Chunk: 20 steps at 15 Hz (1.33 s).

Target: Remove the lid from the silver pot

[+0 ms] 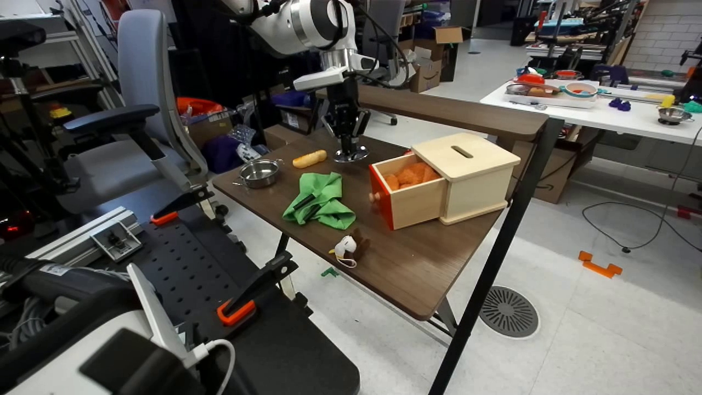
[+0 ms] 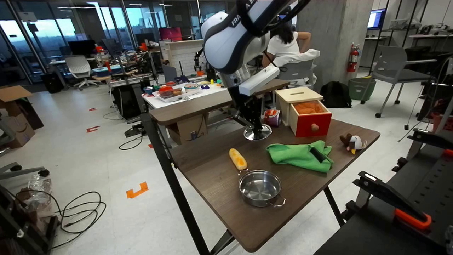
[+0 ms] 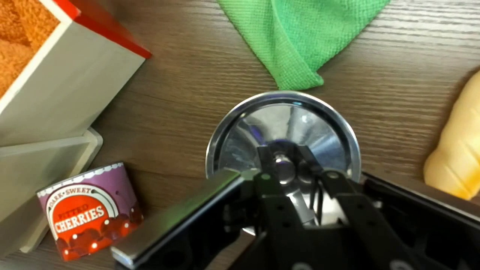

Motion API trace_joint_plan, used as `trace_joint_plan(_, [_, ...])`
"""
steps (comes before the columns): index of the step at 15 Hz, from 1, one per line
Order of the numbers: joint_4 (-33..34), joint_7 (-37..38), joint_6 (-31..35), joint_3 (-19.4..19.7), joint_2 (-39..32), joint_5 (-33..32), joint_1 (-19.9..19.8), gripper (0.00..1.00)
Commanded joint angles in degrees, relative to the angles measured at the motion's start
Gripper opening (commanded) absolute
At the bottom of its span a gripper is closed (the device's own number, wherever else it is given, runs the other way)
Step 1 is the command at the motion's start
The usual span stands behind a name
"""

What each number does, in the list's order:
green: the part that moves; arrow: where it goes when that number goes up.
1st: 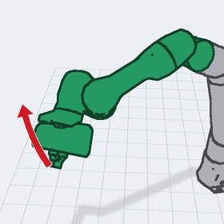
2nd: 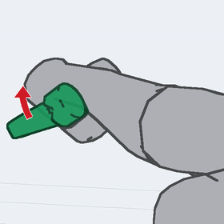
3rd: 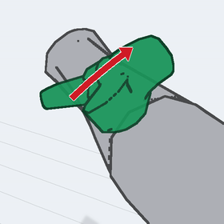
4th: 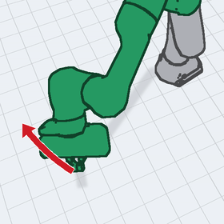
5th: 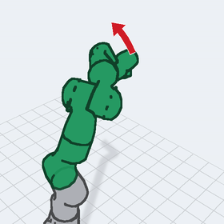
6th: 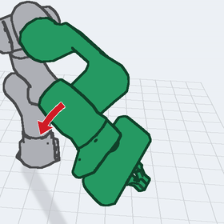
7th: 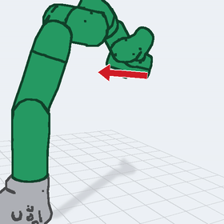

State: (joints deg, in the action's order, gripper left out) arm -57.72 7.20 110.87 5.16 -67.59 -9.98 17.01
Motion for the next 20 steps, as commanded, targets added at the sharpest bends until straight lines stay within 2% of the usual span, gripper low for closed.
trace_joint_plan(1, [0.43,0.53,0.53,0.40,-1.59,-0.48,0.30,0.05])
trace_joint_plan(2, [1.77,0.85,-0.05,-0.64,-2.70,-1.42,-0.30,0.05])
trace_joint_plan(6, [3.14,1.42,-0.42,-0.73,-4.48,-1.15,-0.25,0.05])
trace_joint_plan(7, [3.44,1.56,-0.61,-0.65,-4.82,-1.22,-0.17,0.45])
trace_joint_plan(8, [3.45,1.63,-0.76,-0.57,-4.97,-1.31,-0.08,0.46])
trace_joint_plan(13, [1.11,1.96,-0.09,0.82,-3.14,-0.85,1.07,0.81])
trace_joint_plan(15, [-1.78,2.51,0.14,1.39,-0.67,-1.37,1.83,0.96])
trace_joint_plan(16, [-3.93,2.49,0.44,1.70,1.25,-1.63,2.30,1.00])
trace_joint_plan(18, [-9.16,2.62,1.62,2.84,5.92,-2.51,3.49,1.00])
trace_joint_plan(19, [-1.59,1.55,0.21,1.61,-0.38,-0.53,1.95,1.00])
trace_joint_plan(20, [-2.50,2.26,-0.20,0.46,1.03,-2.39,1.53,1.00])
